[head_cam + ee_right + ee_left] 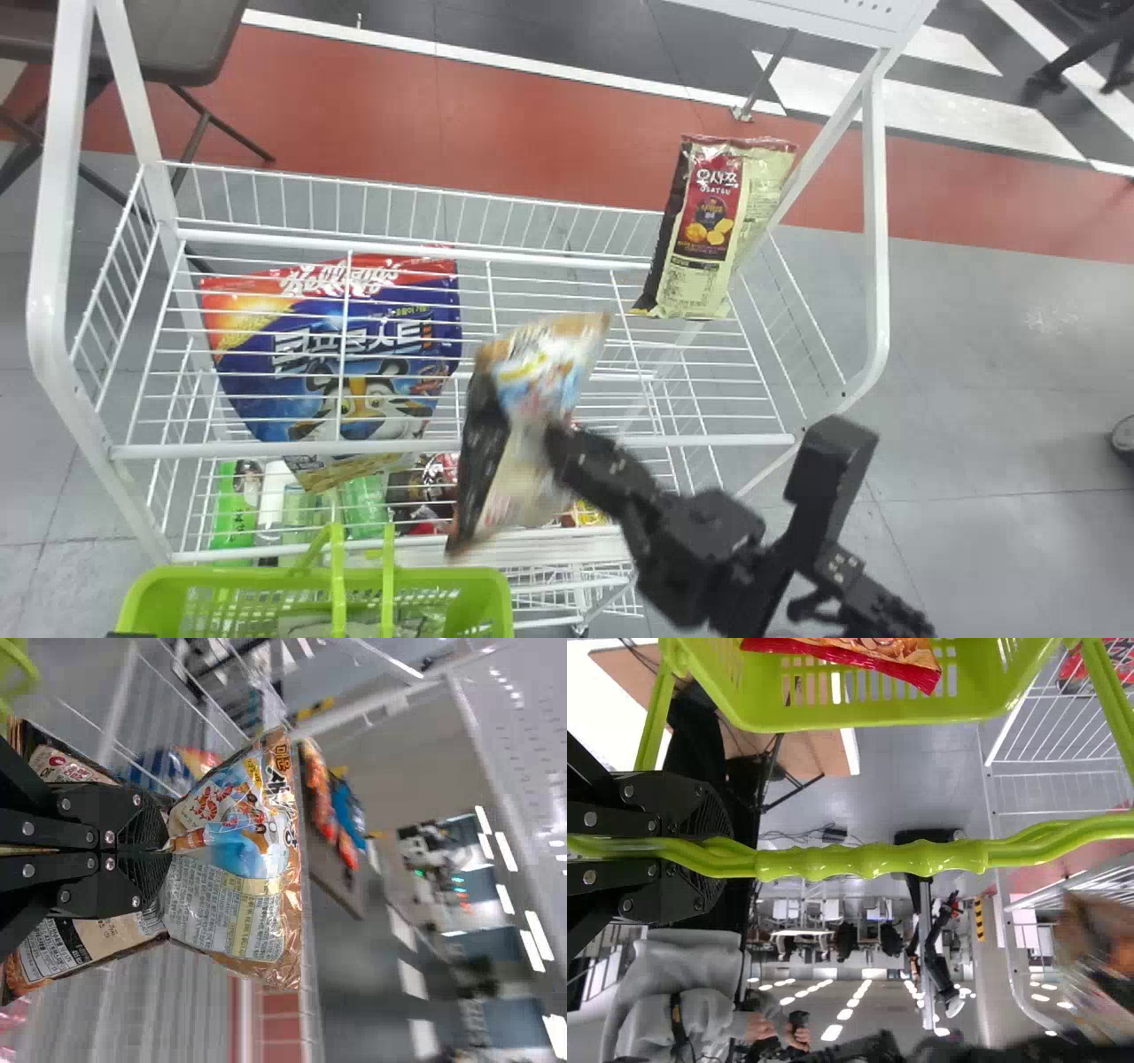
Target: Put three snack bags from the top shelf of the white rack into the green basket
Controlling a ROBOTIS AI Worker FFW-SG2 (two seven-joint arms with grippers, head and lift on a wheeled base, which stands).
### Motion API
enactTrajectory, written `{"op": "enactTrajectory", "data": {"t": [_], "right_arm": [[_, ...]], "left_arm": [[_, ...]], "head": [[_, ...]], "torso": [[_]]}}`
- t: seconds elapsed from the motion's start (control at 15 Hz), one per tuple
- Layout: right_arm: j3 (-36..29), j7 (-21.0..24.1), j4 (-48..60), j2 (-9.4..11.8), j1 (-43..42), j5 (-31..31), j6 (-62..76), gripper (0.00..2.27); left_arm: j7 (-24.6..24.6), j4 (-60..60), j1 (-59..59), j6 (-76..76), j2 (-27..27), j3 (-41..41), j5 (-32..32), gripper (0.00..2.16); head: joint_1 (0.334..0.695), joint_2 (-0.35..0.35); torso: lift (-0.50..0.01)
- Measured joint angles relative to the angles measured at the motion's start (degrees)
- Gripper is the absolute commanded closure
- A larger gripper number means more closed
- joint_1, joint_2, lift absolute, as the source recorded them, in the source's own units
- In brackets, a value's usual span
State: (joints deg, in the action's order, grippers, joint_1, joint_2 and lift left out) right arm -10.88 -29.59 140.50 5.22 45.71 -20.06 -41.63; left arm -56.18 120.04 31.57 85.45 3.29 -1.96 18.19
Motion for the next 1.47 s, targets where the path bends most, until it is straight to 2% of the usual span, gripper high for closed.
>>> {"op": "enactTrajectory", "data": {"t": [0.2,0.33,0.67,1.0,1.07,1.13,1.27,1.4,1.47], "right_arm": [[-1.2,-2.1,-0.7,-0.1,1.3,-2.8,-14.6,2.21],[-1.0,-2.0,-2.8,-0.1,1.5,-2.5,-18.3,2.21],[4.8,-2.0,-10.5,1.2,-0.1,0.6,-19.0,2.21],[12.8,-1.9,-11.7,1.6,-2.6,2.5,-13.1,2.17],[13.9,-1.9,-12.1,1.6,-2.9,2.5,-12.8,1.99],[14.8,-1.9,-12.4,1.7,-3.2,2.7,-12.7,1.67],[16.0,-1.8,-13.3,1.9,-3.6,3.9,-12.5,0.01],[15.3,-1.8,-13.3,2.1,-3.3,4.5,-12.4,0.0],[14.2,-1.8,-12.9,2.1,-2.8,4.5,-12.5,0.03]], "left_arm": [[0.2,0.0,-0.1,-0.1,0.0,0.2,0.0,2.15],[0.2,0.0,-0.2,-0.1,0.0,0.2,0.0,2.15],[0.3,0.0,-0.5,-0.1,-0.1,-0.2,0.0,2.15],[0.9,-0.1,-0.8,-0.1,0.0,-2.1,-0.3,2.15],[0.8,-0.1,-0.7,-0.1,0.0,-2.2,-0.3,2.15],[0.7,-0.2,-0.6,-0.1,0.0,-2.1,-0.3,2.15],[0.5,-0.2,-0.5,-0.2,0.0,-1.9,-0.4,2.15],[0.5,-0.2,-0.5,-0.2,0.0,-1.9,-0.4,2.15],[0.5,-0.2,-0.5,-0.2,0.0,-2.0,-0.4,2.15]], "head": [[0.695,-0.35],[0.695,-0.35],[0.695,-0.35],[0.695,-0.334],[0.695,-0.307],[0.695,-0.279],[0.695,-0.246],[0.695,-0.264],[0.695,-0.312]], "torso": [[0.0],[0.0],[0.0],[0.0],[0.0],[0.0],[0.0],[0.0],[0.0]]}}
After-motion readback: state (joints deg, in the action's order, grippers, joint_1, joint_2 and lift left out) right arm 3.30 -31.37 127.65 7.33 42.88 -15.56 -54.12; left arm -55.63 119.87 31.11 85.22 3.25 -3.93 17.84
